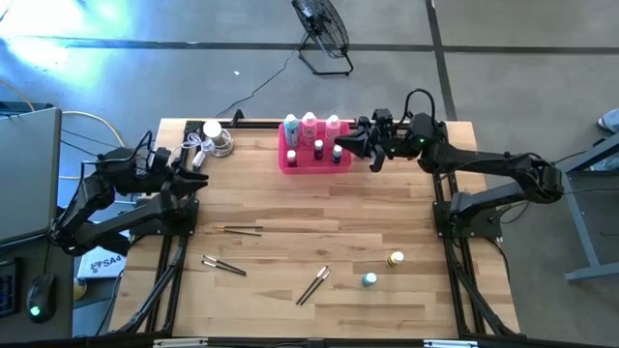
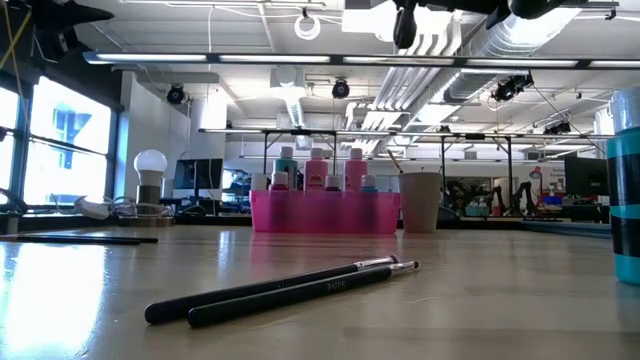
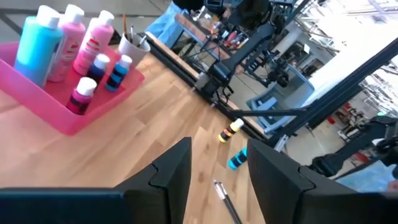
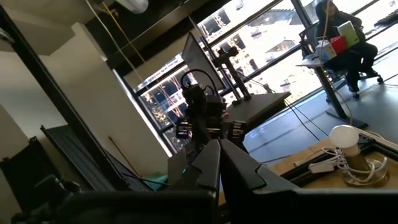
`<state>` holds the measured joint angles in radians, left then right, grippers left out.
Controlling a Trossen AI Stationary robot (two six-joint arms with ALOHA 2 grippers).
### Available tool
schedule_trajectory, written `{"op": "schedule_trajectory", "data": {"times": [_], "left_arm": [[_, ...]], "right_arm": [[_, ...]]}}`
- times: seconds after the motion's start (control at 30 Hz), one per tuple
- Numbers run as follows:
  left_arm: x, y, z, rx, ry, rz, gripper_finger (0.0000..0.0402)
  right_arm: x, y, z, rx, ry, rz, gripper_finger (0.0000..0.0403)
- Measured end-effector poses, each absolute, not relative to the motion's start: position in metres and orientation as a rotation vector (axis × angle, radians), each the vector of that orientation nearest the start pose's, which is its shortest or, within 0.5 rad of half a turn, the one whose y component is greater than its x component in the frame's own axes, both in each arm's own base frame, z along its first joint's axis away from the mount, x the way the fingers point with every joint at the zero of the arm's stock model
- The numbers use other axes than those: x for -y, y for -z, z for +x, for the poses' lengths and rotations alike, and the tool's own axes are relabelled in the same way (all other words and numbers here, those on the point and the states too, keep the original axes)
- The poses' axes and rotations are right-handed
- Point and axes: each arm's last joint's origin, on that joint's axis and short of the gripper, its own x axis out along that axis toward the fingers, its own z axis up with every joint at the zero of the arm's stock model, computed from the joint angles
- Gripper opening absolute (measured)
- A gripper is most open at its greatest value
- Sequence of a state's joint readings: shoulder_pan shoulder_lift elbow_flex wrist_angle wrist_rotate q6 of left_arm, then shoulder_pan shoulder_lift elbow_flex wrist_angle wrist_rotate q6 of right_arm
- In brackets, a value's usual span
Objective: Pick & Place Paint Supplies
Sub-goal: Put the orange paintbrush into the white cup
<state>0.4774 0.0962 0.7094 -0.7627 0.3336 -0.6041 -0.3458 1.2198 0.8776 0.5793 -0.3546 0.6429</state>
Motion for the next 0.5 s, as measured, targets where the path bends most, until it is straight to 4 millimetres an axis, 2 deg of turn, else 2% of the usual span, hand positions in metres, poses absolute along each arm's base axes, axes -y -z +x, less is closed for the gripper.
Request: {"op": "schedule_trajectory", "data": {"times": [0.27,0.5], "left_arm": [[-0.002,-0.313,0.023,-0.155,-0.231,-0.620,0.0146],[-0.007,-0.304,0.033,-0.427,-0.279,-0.659,0.0087]], "right_arm": [[0.083,-0.348,0.260,0.223,-0.049,0.562,0.0003],[0.077,-0.347,0.262,0.204,-0.061,0.588,0.0003]]}}
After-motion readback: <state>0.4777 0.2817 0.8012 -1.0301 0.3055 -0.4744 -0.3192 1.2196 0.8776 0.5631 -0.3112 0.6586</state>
